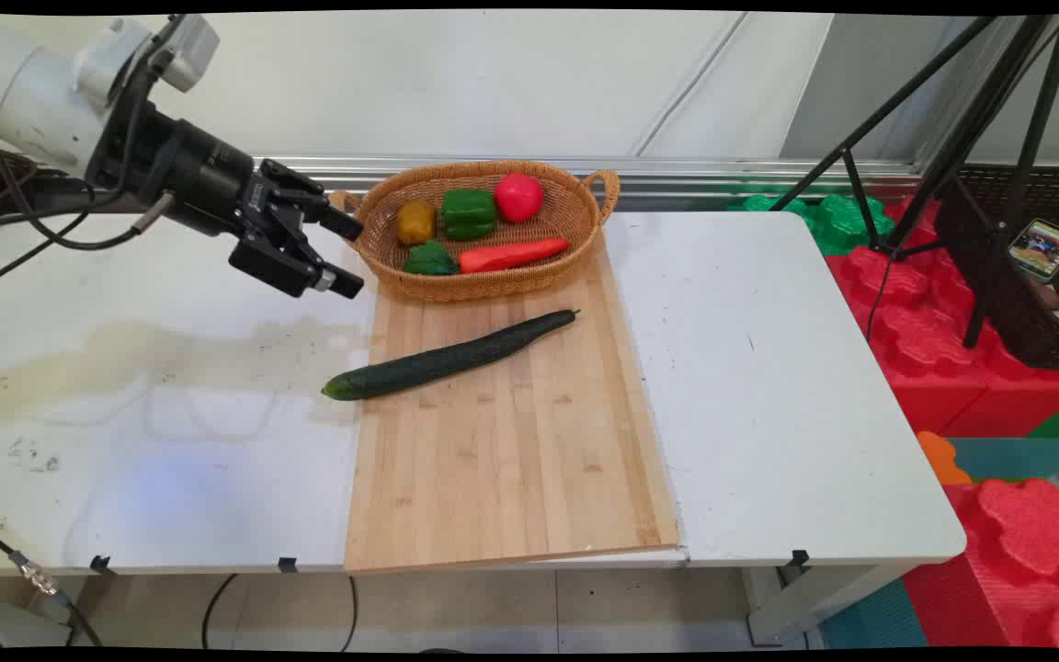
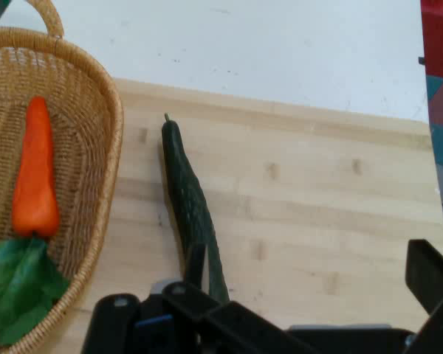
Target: Pick up the potato from the vegetable basket
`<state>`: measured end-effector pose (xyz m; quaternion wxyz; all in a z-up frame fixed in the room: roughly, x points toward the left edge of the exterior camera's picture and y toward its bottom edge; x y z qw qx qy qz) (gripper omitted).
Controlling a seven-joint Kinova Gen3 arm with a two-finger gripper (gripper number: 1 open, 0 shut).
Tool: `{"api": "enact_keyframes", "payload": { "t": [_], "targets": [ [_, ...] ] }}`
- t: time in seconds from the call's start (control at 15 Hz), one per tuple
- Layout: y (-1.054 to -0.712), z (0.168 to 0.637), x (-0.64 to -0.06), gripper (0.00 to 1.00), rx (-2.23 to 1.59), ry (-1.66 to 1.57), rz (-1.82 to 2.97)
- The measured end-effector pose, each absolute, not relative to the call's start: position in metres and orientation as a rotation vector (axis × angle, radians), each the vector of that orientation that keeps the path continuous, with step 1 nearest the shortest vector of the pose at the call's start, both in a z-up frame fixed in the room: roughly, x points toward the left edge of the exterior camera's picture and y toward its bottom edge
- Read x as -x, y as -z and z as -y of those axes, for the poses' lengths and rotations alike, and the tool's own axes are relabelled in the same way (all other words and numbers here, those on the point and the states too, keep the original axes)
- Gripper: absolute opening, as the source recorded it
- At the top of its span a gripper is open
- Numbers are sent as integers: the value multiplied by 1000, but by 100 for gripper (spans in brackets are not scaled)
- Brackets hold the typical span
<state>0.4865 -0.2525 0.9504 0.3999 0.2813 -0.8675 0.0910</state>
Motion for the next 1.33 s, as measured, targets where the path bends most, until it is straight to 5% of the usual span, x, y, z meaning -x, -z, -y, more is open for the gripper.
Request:
{"api": "enact_keyframes", "payload": {
  "t": [0.73,1.33],
  "targets": [
    [-972,262,-502,100,-761,-284,2208],
    [-947,322,-520,100,-850,-436,2312]
  ]
}}
